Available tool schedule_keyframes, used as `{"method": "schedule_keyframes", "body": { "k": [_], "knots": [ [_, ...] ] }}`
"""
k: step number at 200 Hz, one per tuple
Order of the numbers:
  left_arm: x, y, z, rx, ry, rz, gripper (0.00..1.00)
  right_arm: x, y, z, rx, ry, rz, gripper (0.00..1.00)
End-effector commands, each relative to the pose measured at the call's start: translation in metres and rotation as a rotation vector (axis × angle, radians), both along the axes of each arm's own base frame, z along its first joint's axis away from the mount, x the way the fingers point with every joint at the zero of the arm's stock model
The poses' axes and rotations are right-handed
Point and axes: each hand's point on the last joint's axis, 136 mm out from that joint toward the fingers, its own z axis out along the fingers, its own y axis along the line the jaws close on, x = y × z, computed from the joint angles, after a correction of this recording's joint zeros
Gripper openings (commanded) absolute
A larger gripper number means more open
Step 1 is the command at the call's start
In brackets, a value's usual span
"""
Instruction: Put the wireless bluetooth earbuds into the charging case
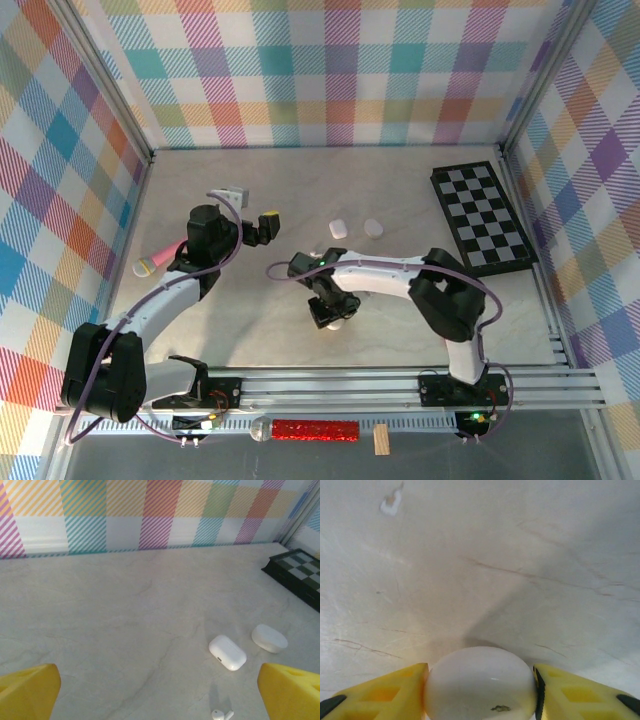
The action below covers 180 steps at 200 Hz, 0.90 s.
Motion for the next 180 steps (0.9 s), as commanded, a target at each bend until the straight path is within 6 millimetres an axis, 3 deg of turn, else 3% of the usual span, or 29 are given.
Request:
{"method": "schedule_keyframes", "body": {
  "k": [1, 34, 75, 110, 140, 171, 180],
  "knots": [
    [-0.004, -0.004, 0.031, -0.076, -0.13, -0.034, 1.0, 0.03, 0.0, 0.032, 0.15, -0.082, -0.114, 0.49],
    [-0.013, -0.019, 0.042, -0.142, -0.208, -0.078, 1.0, 0.079, -0.005, 0.07, 0.404, -0.174, -0.299, 0.48],
    [-0.039, -0.071, 0.048, -0.229, -0.337, -0.2, 0.99, 0.116, -0.009, 0.124, 0.73, -0.289, -0.436, 0.48],
    [-0.068, -0.11, 0.033, -0.223, -0.356, -0.292, 0.98, 0.129, -0.025, 0.161, 0.924, -0.367, -0.531, 0.48],
    [-0.093, -0.142, 0.013, -0.166, -0.34, -0.413, 1.0, 0.132, -0.035, 0.179, 1.028, -0.385, -0.568, 0.48],
    [-0.098, -0.17, 0.009, -0.205, -0.337, -0.461, 0.97, 0.131, -0.036, 0.19, 1.123, -0.368, -0.598, 0.48],
    [-0.096, -0.177, 0.009, -0.217, -0.337, -0.476, 0.91, 0.13, -0.036, 0.191, 1.139, -0.362, -0.609, 0.48]
  ]
}}
